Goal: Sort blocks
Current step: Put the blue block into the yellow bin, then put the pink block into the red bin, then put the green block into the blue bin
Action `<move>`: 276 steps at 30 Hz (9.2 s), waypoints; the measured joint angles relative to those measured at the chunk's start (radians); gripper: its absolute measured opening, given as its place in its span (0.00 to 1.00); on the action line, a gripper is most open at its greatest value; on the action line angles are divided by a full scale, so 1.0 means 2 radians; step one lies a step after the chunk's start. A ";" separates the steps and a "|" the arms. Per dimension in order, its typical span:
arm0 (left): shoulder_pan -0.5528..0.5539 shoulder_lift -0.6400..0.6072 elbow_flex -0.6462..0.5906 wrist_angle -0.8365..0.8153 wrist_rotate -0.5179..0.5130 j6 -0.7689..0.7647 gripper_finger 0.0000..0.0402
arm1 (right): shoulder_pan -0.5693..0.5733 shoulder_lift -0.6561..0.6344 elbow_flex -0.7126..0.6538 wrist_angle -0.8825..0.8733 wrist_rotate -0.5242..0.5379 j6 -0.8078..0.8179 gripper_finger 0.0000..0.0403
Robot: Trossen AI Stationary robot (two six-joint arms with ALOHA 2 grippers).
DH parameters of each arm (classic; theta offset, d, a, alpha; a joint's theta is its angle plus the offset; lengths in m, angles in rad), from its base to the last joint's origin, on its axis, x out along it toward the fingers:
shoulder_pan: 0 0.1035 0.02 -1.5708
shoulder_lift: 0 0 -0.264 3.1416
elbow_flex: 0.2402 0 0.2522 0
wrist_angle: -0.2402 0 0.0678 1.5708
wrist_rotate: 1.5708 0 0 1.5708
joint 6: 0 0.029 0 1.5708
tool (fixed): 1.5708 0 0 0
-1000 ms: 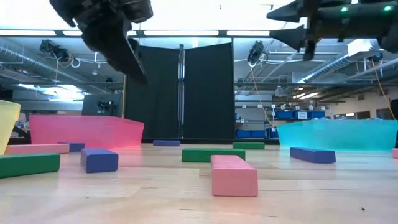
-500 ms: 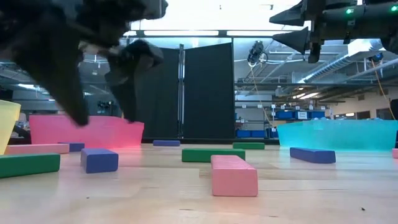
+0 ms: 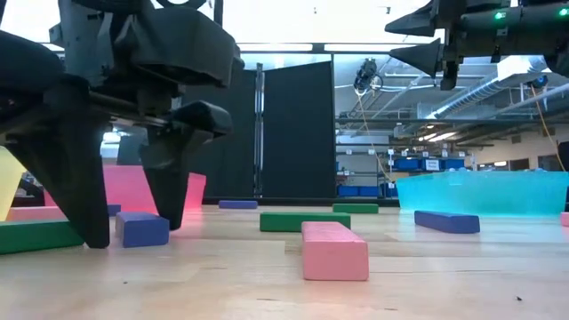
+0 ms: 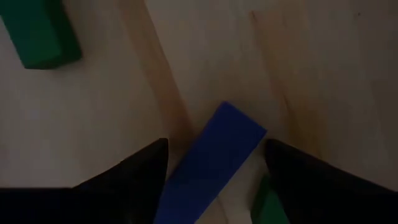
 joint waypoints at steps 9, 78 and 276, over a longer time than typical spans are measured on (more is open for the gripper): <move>0.010 0.007 0.000 0.003 0.009 0.001 0.43 | 0.000 0.000 0.000 0.000 0.000 0.005 0.62; -0.158 -0.213 0.036 -0.164 -0.367 -0.397 0.79 | 0.125 0.143 0.325 -0.834 -0.083 0.406 0.62; 0.313 0.066 0.157 0.449 -0.029 -0.042 0.26 | 0.283 0.036 0.186 -0.002 0.146 -0.372 0.56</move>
